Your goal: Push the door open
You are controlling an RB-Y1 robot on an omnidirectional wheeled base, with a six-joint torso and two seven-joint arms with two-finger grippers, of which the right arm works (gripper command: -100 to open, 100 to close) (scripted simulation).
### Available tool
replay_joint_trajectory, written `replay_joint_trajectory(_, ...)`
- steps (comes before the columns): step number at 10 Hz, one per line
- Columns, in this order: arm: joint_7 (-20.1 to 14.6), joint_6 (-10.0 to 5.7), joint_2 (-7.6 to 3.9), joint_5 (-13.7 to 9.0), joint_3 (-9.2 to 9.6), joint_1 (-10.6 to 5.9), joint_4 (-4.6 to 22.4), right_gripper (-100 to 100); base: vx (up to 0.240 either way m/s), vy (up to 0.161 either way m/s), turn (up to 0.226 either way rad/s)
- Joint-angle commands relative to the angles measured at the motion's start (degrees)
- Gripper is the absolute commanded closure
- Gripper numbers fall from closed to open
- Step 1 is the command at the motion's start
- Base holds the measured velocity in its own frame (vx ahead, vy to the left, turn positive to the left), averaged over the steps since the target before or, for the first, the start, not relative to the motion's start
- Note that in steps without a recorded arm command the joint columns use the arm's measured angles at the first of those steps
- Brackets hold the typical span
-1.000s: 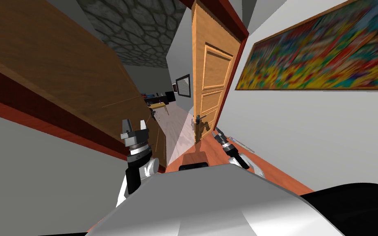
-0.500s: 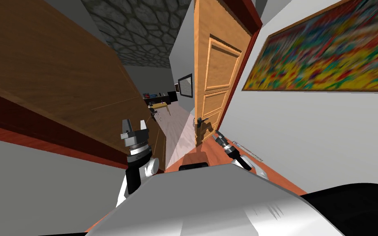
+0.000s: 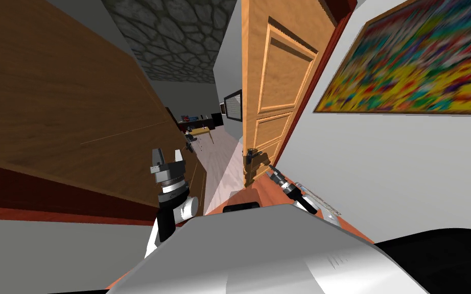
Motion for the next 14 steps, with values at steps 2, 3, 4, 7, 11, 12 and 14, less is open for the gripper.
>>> replay_joint_trajectory(2,-1.95,-1.03,-1.61,1.09,0.56,-0.35,2.75,-100,0.185,-0.092,0.092)
replay_joint_trajectory(3,-2.62,-1.40,-2.19,1.45,0.73,-0.44,3.69,-100,0.223,-0.099,0.091)
replay_joint_trajectory(4,-1.98,-1.47,-1.65,1.22,0.64,-0.59,3.68,-100,0.100,-0.046,0.025)
replay_joint_trajectory(7,-1.84,-0.32,-1.15,0.86,0.52,-2.13,4.80,-100,0.161,0.049,0.067)
replay_joint_trajectory(11,-1.50,1.35,-0.44,0.35,0.36,-3.99,5.97,-100,0.178,0.072,0.074)
replay_joint_trajectory(12,-1.53,1.10,-0.50,0.42,0.39,-3.78,5.86,-100,0.081,0.022,0.006)
replay_joint_trajectory(14,-1.53,1.10,-0.50,0.42,0.39,-3.78,5.86,100,-0.019,-0.006,0.004)
